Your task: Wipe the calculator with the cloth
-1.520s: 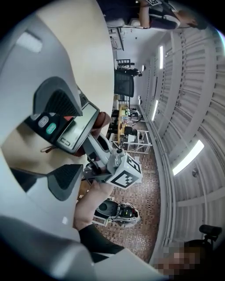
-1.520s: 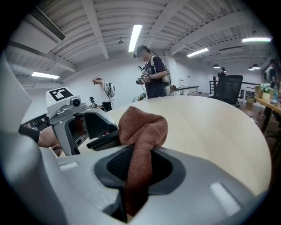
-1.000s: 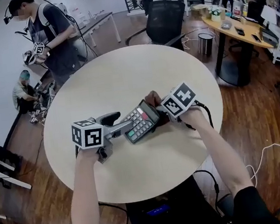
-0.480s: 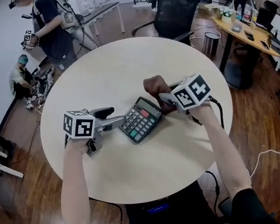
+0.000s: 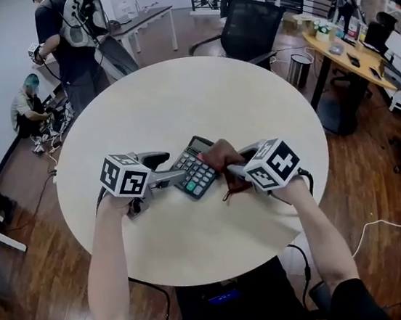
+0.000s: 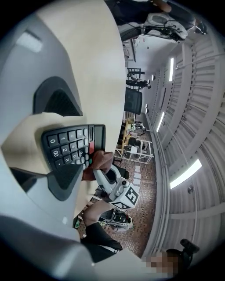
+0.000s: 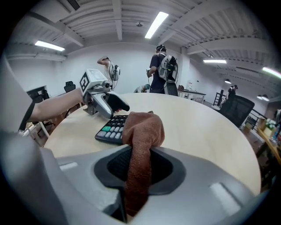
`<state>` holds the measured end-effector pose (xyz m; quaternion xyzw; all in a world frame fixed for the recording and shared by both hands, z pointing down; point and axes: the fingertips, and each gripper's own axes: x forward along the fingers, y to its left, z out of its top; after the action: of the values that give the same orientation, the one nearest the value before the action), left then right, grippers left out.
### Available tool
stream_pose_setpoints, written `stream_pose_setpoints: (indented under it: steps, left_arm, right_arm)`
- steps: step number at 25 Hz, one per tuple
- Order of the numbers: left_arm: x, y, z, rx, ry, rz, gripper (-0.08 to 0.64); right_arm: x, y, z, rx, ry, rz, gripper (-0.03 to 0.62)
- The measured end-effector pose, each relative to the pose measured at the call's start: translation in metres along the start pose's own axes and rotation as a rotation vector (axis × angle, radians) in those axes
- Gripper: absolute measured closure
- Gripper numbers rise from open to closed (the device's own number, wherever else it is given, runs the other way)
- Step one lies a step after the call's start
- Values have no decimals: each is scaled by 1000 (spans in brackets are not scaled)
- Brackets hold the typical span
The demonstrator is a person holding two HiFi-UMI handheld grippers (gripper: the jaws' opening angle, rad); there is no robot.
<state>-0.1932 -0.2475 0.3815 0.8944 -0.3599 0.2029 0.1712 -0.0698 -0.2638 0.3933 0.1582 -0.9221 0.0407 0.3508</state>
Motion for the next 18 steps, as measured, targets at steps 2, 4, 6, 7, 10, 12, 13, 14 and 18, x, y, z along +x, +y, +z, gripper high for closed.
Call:
stream_pose_setpoints:
  steps: [2,4,6,7,10,12,13,14,18]
  left_arm:
    - [-3,-1,0,-6,-16,-5,206]
    - [-6,-2,-1,-15,-26,-11,206]
    - [-15,-1,-4,-27,-32,-13,206]
    - [-19,0,-6,-32,-34,-12,207]
    - [-27,1,-9,-48,-42,1,207]
    - [-30,5,-8,-65,-56,12,207]
    - [-31,6,-8,-76,-67,17,207]
    - [-32,8,-6,-86,-78,23,207]
    - [-29,16,1,-113,-132,58,207]
  right_arm:
    - [12,-7,8,14,-10,4,506]
    - [25,-13,19,22,-17,4,506]
    - [41,-16,33,32,-25,3,506]
    - [49,-17,40,39,-29,7,505]
    - [70,-20,59,62,-44,26,506]
    - [84,-22,71,79,-55,39,505]
    - [91,-23,77,87,-61,46,506]
    - [97,-23,83,92,-66,55,505]
    - [109,-28,93,105,-82,65,506]
